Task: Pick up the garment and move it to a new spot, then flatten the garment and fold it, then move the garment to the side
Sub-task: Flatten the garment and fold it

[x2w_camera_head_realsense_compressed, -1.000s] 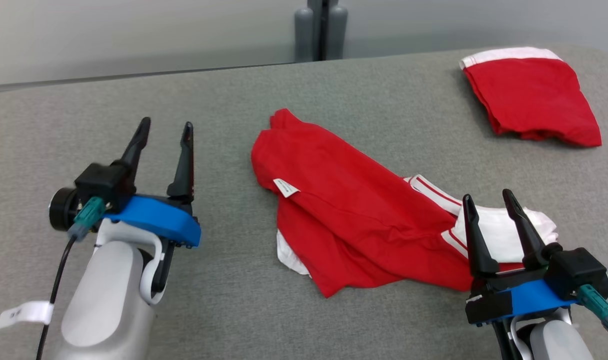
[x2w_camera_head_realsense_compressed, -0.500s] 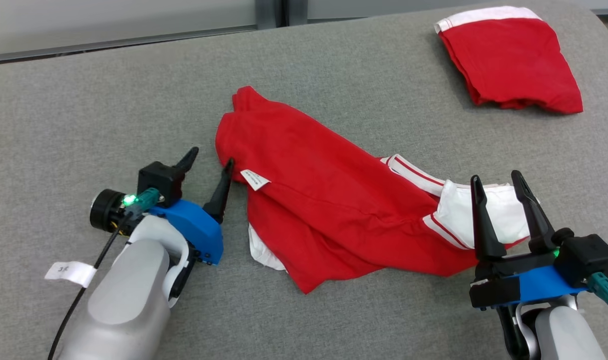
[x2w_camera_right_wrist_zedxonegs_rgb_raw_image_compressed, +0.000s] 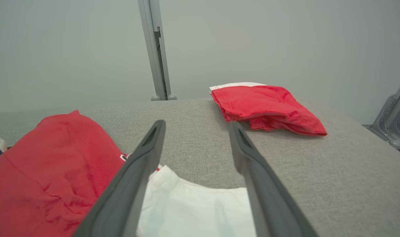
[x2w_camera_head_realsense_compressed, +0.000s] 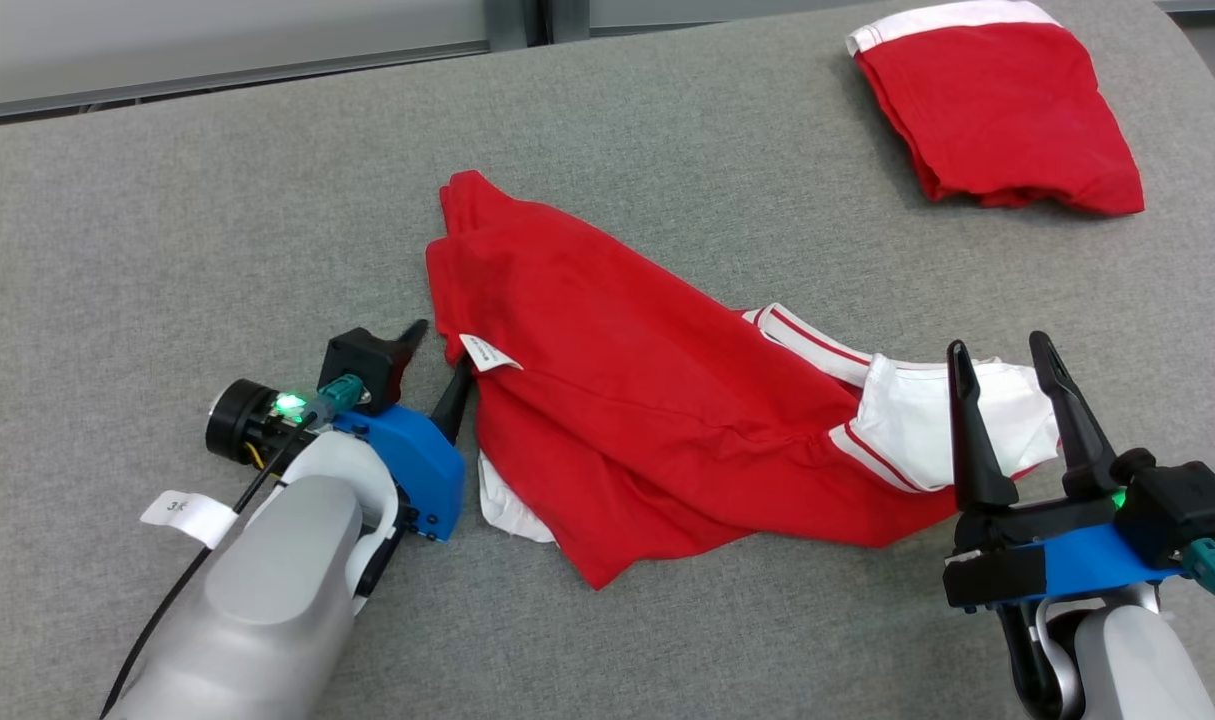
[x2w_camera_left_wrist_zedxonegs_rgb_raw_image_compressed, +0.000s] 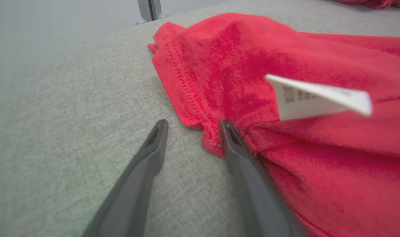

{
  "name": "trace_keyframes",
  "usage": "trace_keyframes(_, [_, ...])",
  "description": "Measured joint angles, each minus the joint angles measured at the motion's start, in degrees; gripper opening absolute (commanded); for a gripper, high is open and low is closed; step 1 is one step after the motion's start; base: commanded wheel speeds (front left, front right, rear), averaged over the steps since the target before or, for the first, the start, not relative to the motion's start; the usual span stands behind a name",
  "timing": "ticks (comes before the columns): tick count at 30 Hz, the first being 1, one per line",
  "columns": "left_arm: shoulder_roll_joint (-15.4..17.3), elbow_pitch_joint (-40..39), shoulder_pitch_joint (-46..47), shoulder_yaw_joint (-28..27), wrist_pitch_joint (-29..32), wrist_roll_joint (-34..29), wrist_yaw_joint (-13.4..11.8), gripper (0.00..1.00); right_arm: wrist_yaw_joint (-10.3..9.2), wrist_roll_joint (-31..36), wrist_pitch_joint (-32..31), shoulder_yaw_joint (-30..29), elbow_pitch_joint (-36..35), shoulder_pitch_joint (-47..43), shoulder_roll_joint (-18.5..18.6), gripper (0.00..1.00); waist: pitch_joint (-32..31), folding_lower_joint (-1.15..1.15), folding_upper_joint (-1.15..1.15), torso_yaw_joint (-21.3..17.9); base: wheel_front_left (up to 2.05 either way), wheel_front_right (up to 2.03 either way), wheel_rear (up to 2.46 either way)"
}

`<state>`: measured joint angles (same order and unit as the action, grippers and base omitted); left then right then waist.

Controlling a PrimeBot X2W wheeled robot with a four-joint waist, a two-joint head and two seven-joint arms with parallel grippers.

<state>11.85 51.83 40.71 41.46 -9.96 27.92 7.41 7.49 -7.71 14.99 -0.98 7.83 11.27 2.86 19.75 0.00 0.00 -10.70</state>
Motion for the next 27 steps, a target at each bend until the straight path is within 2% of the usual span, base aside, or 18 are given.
trace_keyframes(1, [-0.07, 0.27, 0.17, 0.75, -0.24, 0.47, 0.0, 0.0, 0.0, 0.0, 0.0, -0.07, 0.0, 0.0, 0.0, 1.0, -0.11, 0.0, 0.0, -0.04, 0.0, 0.0, 0.0])
trace_keyframes(8, [-0.85, 2.19, 0.5, 3.14, -3.07, 3.47, 0.01, 0.0, 0.0, 0.0, 0.0, -0.91, -0.26, -0.15, 0.0, 1.0, -1.7, 0.0, 0.0, 0.79, 0.0, 0.0, 0.0])
trace_keyframes(15, [0.87, 1.92, 1.96, -0.85, -4.87, 5.84, -0.07, 0.0, 0.0, 0.01, 0.0, -2.12, 0.07, -1.48, 0.0, 1.0, -5.24, 0.0, 0.0, 3.72, 0.0, 0.0, 0.0])
trace_keyframes(20, [3.74, -4.57, 1.32, -5.89, -5.04, 5.38, -1.85, 0.0, 0.0, 0.0, 0.0, -2.4, 0.65, -2.43, 0.0, 1.0, -8.09, -0.01, 0.0, 6.29, 0.0, 0.0, 0.0])
trace_keyframes(27, [6.86, -15.08, -7.59, -11.35, -5.04, 3.42, -4.08, 0.0, 0.0, -0.27, 0.0, -2.16, 1.44, -3.83, 0.0, 1.0, -11.22, -0.02, 0.0, 9.76, 0.0, 0.0, 0.0])
